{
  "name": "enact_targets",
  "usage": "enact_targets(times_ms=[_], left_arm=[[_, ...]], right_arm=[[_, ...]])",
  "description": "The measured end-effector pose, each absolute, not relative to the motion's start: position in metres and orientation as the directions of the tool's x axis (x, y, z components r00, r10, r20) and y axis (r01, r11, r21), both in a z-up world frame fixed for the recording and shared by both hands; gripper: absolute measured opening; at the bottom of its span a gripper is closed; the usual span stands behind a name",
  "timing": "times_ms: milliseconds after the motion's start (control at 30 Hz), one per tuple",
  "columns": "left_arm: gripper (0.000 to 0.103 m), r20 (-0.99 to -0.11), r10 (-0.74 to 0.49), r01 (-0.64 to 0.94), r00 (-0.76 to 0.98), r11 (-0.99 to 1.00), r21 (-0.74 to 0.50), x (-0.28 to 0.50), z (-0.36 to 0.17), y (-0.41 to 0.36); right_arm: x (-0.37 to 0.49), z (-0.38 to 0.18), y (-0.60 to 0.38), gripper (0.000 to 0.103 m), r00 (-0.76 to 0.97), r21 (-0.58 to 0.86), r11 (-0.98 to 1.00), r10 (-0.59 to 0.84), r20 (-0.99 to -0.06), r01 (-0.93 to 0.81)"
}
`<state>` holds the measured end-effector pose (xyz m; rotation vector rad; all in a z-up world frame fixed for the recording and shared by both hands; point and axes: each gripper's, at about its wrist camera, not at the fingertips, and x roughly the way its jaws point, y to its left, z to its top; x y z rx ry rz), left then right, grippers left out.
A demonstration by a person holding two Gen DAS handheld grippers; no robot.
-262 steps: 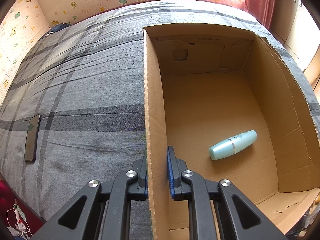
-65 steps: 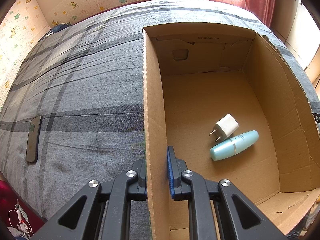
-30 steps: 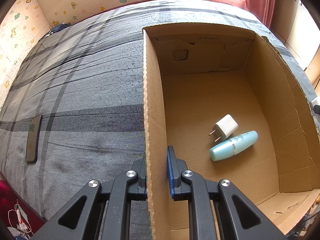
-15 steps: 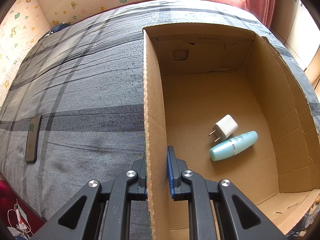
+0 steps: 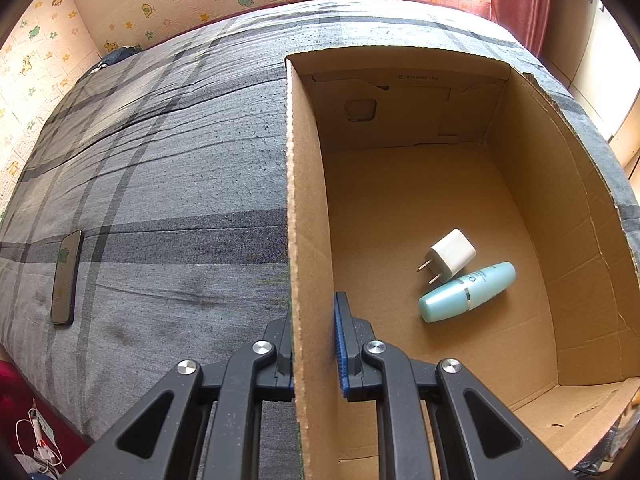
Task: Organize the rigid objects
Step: 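Lift and carry the larger white charger with the right tool over the box, then lower the charger into the box and open the right tool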
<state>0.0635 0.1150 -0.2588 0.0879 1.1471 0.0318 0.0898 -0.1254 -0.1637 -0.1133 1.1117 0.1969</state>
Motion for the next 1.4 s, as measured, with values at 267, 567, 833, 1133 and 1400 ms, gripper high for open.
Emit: enact_targets(times_ms=[267, 567, 833, 1133, 1400], left_arm=[[0.015, -0.909, 0.068, 0.020, 0.411, 0.996, 0.084, 0.064, -0.259, 0.115], [0.015, -0.908, 0.070, 0.021, 0.412, 0.996, 0.086, 0.064, -0.259, 0.114], [0.015, -0.908, 0.069, 0.020, 0.413, 0.996, 0.085, 0.063, -0.259, 0.114], [0.015, -0.908, 0.065, 0.019, 0.415, 0.997, 0.080, 0.063, -0.258, 0.115], [0.015, -0.908, 0.063, 0.017, 0.414, 0.997, 0.077, 0.063, -0.258, 0.116]], right_arm=[[0.095, -0.162, -0.091, 0.050, 0.423, 0.003, 0.962, 0.122, -0.898, -0.271], [0.106, -0.173, -0.055, 0.050, 0.396, 0.020, 0.946, 0.155, -0.905, -0.325], [0.120, -0.199, -0.025, 0.050, 0.345, 0.041, 0.937, 0.169, -0.923, -0.347], [0.143, -0.238, -0.006, 0.050, 0.282, 0.041, 0.941, 0.142, -0.949, -0.335], [0.170, -0.276, 0.008, 0.050, 0.204, 0.019, 0.952, 0.084, -0.975, -0.305]])
